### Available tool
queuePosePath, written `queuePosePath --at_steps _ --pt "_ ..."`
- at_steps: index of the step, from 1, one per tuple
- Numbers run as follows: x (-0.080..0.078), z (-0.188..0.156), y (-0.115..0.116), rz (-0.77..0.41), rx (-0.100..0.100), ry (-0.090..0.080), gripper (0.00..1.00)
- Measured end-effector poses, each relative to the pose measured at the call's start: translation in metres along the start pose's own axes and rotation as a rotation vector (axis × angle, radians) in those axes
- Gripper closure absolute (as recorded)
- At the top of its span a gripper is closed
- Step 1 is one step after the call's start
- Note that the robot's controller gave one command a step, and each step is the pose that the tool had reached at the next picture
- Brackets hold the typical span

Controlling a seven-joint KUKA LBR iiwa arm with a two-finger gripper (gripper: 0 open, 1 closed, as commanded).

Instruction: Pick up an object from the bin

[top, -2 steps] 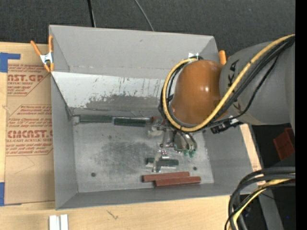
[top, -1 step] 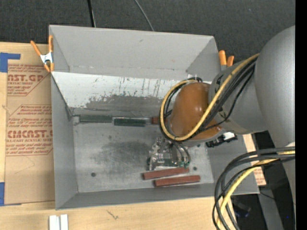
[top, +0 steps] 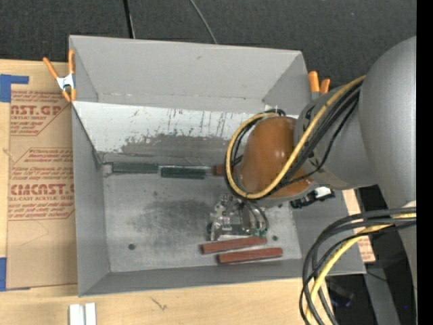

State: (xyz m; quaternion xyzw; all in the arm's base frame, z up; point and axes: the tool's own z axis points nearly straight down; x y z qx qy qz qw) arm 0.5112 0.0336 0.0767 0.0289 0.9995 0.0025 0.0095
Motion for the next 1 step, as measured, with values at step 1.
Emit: queuePosePath --at_steps 1 --pt "-0.0194 -0.1814 -0.0165 -0.025 0.005 0.008 1.00"
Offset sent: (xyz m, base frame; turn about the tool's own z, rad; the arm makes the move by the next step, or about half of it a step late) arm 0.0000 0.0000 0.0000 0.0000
